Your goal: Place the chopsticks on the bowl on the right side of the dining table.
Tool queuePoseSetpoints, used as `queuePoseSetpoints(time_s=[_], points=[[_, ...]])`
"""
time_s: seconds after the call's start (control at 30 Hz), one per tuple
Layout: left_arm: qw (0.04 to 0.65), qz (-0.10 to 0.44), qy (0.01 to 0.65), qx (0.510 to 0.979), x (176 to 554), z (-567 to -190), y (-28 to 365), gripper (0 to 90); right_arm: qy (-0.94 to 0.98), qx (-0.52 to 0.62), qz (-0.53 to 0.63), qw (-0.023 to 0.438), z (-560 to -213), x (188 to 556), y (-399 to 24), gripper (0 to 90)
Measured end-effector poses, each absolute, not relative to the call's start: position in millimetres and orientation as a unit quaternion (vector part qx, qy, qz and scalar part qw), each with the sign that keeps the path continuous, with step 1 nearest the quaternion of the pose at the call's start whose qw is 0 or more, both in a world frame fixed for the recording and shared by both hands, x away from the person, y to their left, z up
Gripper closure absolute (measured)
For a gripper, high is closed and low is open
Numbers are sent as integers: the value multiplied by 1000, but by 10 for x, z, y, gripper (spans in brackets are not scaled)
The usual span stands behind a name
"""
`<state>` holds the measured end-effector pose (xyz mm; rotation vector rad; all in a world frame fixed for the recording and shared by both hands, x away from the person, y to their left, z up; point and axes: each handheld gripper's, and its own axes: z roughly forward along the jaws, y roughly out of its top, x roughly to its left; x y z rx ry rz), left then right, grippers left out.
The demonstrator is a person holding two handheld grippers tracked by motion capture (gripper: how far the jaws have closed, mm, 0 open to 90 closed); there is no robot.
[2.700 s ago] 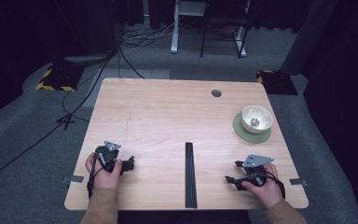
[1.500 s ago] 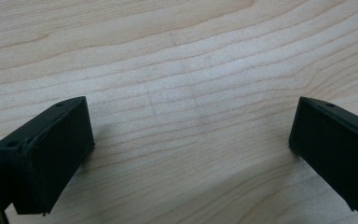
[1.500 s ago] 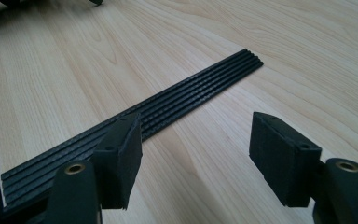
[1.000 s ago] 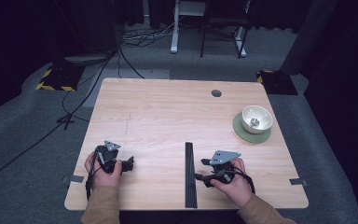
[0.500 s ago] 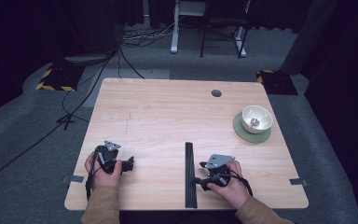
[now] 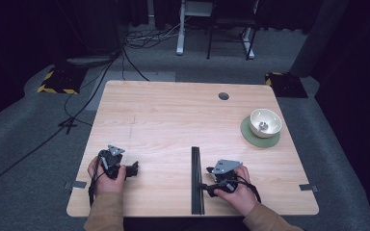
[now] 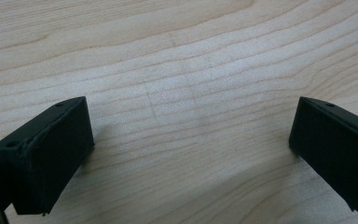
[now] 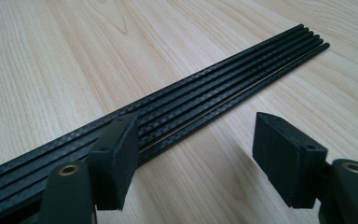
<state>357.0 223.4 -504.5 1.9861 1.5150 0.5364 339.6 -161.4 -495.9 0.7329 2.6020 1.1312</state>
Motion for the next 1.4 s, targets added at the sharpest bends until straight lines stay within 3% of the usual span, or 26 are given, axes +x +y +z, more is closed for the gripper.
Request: queuePoseSetpoints(time_s=[0.83,1.4], points=[[289,201,568,744,3569,-5045,2234,0,874,293,364,133,-4961,3571,-1906,415],[289,201,567,744,3570,-5044,2235,0,870,322,352,126,-4916,3592,-2038,635]])
